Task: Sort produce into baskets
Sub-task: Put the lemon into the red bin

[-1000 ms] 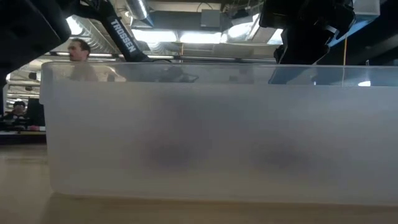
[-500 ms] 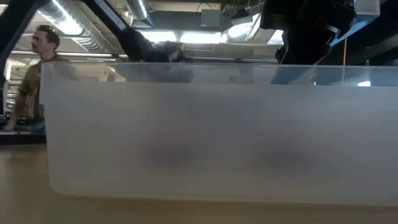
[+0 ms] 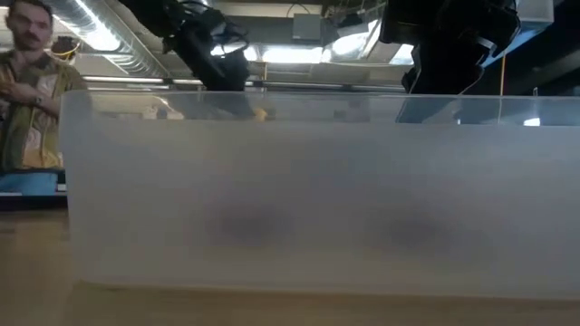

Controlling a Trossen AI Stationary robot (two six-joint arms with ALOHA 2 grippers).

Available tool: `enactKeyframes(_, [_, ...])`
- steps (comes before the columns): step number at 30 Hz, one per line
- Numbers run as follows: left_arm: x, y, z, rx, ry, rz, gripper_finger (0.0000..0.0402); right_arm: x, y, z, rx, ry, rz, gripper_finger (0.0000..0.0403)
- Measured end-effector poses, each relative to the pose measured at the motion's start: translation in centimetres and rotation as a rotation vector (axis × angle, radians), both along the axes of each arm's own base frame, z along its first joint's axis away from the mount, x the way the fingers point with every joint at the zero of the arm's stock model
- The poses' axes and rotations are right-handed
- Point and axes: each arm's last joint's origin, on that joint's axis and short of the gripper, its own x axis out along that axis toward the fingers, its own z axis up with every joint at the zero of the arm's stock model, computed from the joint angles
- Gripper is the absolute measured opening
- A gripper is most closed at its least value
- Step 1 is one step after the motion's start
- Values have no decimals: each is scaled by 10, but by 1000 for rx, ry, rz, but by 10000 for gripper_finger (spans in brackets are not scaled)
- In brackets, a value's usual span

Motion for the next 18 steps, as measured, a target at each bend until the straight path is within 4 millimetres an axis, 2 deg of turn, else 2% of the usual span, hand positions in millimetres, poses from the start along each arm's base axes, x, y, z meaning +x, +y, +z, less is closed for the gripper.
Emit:
enactKeyframes(6, [-24,8,-13,-81,28,119,200,0,0,0,0,2,0,193])
enactKeyframes(13, [-44,10,-48,-195,64,234,200,0,0,0,-1,3,0,193])
enactKeyframes(18, [-53,5,-72,-261,84,307,200,0,0,0,-3,3,3,193])
